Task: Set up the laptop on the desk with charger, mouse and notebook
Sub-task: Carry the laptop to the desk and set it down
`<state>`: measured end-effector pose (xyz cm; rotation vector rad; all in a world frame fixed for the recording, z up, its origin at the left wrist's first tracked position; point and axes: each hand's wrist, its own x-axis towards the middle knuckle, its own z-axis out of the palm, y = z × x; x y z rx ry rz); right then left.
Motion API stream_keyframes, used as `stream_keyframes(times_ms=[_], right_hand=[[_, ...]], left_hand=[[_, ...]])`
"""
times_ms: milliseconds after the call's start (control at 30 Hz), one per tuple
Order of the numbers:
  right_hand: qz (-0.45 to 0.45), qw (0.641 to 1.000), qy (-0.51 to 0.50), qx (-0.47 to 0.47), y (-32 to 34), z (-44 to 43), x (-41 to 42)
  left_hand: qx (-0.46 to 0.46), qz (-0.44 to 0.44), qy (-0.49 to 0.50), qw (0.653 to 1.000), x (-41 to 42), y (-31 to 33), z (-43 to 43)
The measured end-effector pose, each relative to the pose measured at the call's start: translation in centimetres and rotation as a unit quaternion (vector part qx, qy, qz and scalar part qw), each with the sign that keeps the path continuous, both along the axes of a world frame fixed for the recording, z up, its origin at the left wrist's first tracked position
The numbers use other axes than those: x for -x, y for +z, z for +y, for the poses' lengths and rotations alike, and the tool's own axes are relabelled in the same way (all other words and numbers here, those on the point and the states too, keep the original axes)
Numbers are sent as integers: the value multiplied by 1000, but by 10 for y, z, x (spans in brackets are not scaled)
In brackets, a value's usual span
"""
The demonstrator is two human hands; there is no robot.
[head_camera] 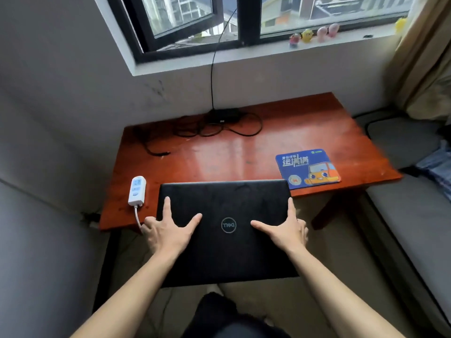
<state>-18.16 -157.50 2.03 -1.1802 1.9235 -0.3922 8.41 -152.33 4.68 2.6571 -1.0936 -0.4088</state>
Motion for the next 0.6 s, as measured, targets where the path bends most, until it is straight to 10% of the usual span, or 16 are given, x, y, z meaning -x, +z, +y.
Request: stream_keyframes(times_ms=[600], right_hand=[[96,995,-14,-34,-42,-253,-101]], left_hand=[[-99,120,-19,988,-114,-88,-269]])
